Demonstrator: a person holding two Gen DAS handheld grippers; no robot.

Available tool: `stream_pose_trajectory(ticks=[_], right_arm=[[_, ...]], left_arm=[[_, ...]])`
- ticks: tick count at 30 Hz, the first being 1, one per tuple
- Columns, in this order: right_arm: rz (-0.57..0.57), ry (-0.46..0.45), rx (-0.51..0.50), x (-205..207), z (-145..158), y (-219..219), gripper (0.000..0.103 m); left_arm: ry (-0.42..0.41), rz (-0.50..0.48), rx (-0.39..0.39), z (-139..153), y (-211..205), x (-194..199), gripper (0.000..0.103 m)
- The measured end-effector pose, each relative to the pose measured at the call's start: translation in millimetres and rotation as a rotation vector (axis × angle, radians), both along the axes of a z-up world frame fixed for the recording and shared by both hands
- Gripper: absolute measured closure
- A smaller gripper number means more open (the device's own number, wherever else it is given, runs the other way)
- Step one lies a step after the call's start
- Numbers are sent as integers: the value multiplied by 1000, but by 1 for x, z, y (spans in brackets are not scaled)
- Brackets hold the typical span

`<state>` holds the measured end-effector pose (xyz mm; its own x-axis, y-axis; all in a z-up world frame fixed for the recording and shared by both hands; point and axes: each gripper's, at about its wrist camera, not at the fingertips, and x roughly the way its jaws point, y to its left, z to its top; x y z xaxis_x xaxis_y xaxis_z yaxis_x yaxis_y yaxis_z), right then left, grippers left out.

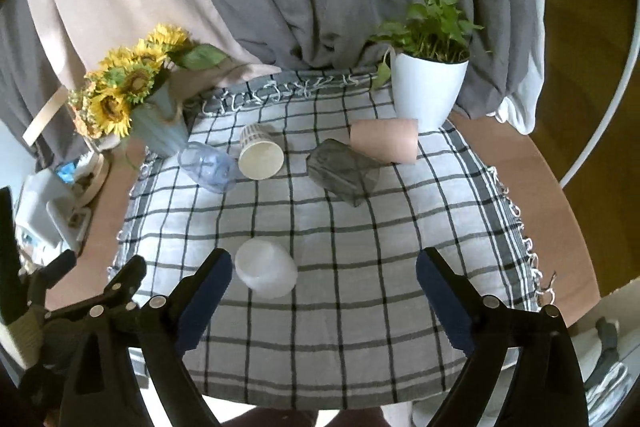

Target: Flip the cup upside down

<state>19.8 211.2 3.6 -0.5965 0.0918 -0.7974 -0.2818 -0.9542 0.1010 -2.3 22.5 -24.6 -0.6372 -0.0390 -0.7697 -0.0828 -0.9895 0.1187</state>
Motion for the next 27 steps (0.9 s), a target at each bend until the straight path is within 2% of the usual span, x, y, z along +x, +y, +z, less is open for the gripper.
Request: stream_pose_trajectory(ticks=[4, 8, 15, 27], right_arm=[[-17, 4, -13, 10, 1, -7, 9], [-18, 14, 12, 18, 2, -18, 9], [-5, 13, 12, 23, 2, -31, 9], [-21, 21, 19, 23, 5, -34, 8]], left_arm=[[19, -15, 44, 8, -10, 13, 0], [39, -29, 21, 11, -13, 20, 0], [73, -16, 32, 19, -23, 22, 0], [73, -36, 51, 20, -24, 18, 0]])
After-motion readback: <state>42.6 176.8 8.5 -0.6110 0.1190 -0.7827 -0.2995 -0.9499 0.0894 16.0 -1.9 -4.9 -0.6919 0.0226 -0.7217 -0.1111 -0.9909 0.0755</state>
